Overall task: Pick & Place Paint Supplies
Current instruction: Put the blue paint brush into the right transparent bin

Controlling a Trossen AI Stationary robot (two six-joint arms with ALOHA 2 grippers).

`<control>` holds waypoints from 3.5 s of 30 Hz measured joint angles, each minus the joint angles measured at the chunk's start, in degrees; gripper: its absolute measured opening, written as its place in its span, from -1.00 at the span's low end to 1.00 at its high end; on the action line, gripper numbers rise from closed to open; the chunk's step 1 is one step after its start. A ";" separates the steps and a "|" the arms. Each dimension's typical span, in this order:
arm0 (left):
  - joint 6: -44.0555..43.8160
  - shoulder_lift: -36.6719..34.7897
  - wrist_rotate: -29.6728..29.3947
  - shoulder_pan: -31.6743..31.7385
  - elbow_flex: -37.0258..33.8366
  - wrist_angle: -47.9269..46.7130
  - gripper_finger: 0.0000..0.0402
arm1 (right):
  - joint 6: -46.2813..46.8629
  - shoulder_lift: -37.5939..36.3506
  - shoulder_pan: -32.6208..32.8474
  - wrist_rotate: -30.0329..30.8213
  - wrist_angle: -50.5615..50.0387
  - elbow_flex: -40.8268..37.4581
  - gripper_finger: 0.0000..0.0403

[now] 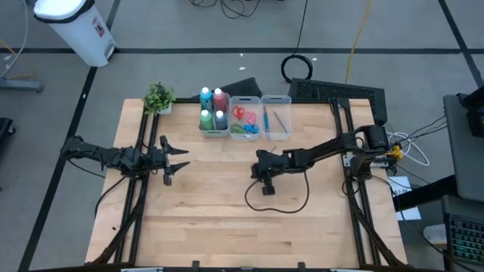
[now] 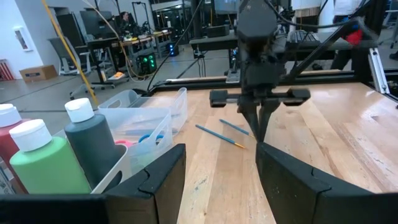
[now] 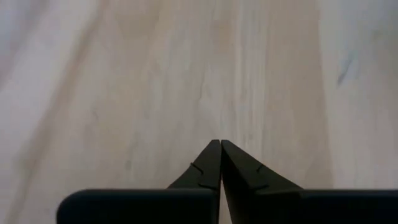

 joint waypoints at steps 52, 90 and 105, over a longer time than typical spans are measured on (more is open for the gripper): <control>0.00 -0.01 0.00 0.00 0.00 0.00 0.01 | 0.94 -19.87 0.17 6.42 2.08 0.06 -1.00; 0.00 -0.01 0.00 -0.01 0.01 0.00 0.01 | 2.54 -29.12 -10.21 6.39 3.44 0.07 -1.00; 0.00 -0.01 0.01 0.00 0.00 0.00 0.01 | 2.65 -35.54 -17.88 6.21 1.19 0.06 -1.00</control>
